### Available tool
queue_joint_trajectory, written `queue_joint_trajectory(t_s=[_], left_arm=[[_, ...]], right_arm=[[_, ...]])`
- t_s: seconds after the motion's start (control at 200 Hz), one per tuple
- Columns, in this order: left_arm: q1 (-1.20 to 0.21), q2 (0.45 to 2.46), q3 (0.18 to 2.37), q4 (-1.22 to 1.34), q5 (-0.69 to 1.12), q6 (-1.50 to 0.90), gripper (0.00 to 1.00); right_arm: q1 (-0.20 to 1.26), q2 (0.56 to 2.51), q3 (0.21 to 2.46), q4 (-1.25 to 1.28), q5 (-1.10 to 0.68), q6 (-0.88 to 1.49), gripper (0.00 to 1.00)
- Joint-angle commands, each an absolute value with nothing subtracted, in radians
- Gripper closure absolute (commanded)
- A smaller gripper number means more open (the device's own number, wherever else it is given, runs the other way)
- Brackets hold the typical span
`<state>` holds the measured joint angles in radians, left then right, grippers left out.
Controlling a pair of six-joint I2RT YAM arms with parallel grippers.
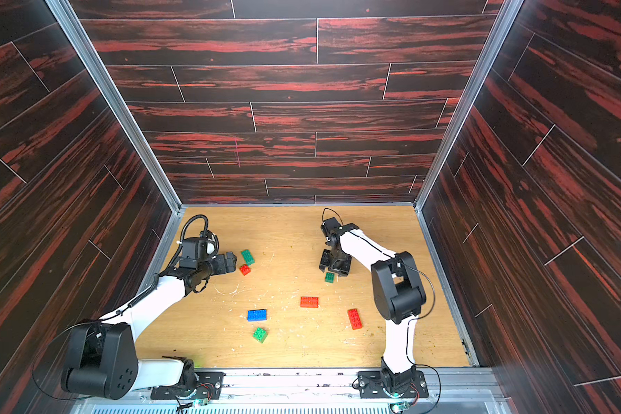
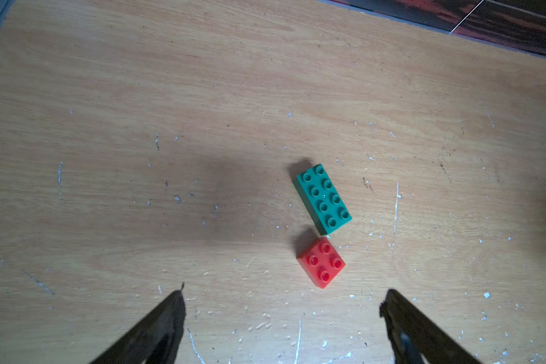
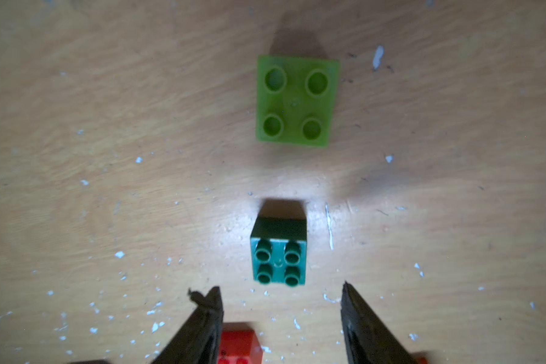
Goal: Assemble a carrot with lego
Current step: Pick up the lego brick from the center of the board.
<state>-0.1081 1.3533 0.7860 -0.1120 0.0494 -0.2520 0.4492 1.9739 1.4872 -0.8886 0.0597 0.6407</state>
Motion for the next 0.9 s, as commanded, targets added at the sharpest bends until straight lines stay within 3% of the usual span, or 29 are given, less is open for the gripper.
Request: queue_joint_trajectory(t_s=[0.0, 0.892], left_arm=[[-0.112, 1.347, 0.776, -0.11, 0.058, -0.253, 0.01], [-0.113, 1.364, 0.78, -0.114, 0.048, -0.247, 0.01]], right_arm=[[0.453, 2.024, 1.502, -0.902, 0.072, 0.602, 0.4], [0.479, 2.099, 1.497, -0.87, 0.132, 0.606, 0.57]])
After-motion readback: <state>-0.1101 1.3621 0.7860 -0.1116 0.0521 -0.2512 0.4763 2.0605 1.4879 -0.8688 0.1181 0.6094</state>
